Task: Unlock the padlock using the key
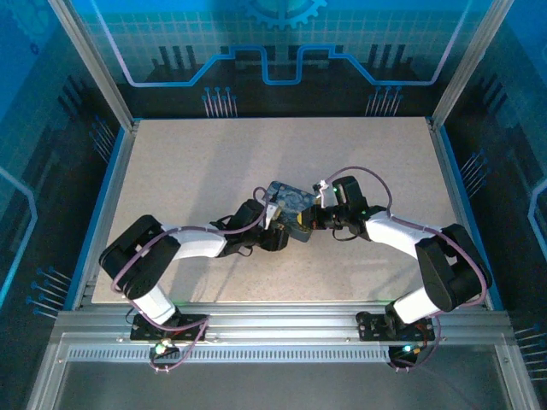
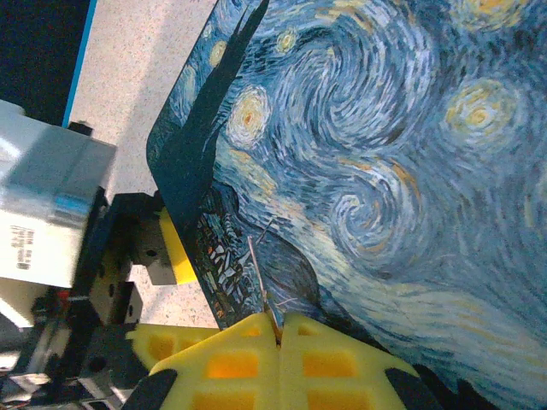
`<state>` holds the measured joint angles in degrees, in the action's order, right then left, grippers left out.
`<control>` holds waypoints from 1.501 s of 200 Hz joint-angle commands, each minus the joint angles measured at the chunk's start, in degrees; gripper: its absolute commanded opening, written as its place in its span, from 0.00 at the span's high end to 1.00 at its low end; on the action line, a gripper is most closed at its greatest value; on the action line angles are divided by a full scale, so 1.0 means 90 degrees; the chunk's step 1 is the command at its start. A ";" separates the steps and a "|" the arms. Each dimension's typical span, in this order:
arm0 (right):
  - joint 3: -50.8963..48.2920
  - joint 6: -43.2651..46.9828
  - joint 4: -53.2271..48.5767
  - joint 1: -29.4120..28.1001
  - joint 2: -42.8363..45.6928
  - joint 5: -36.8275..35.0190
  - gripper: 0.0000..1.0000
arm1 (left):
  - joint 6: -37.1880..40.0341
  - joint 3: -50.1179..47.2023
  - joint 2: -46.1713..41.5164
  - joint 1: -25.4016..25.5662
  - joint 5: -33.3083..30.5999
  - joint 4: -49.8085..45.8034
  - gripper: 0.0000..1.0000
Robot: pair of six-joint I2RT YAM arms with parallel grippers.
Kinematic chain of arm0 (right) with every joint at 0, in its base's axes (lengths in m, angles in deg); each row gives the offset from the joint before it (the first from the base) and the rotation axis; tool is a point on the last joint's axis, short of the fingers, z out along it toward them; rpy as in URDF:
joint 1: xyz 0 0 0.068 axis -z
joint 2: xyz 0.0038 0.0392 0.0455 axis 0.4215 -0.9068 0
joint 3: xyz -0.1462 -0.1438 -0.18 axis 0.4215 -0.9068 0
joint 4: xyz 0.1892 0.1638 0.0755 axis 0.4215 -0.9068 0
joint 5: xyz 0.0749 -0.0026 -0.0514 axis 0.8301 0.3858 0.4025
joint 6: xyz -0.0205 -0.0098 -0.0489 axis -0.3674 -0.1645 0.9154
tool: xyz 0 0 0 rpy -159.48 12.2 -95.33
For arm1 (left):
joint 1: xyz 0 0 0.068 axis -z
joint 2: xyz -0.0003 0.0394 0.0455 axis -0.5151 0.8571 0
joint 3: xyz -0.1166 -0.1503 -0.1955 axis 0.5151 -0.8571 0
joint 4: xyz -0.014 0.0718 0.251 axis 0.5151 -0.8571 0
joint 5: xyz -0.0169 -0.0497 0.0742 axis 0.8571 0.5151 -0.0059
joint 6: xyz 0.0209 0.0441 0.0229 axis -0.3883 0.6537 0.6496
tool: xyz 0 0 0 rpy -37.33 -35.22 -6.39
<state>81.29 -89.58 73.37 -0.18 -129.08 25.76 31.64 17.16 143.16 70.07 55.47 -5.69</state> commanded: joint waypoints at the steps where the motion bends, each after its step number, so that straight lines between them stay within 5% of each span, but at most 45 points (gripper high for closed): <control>1: -0.0208 -0.0010 -0.0520 -0.0051 -0.0071 -0.0316 0.96 | 0.0142 0.0233 0.0158 0.0045 -0.0033 0.0164 0.39; 134: -0.0151 -0.0031 -0.0510 -0.0057 -0.0139 -0.0278 0.96 | -0.0566 0.0248 0.0328 0.0153 0.0232 0.0655 0.52; 300: -0.0191 -0.0040 -0.0529 -0.0085 -0.0101 -0.0299 0.96 | -0.1737 0.0371 0.0585 0.0400 -0.0284 0.0707 0.62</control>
<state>81.29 -89.60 73.41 -0.31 -129.08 25.36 18.13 19.20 147.99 73.09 53.94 -0.31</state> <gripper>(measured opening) 0.062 0.393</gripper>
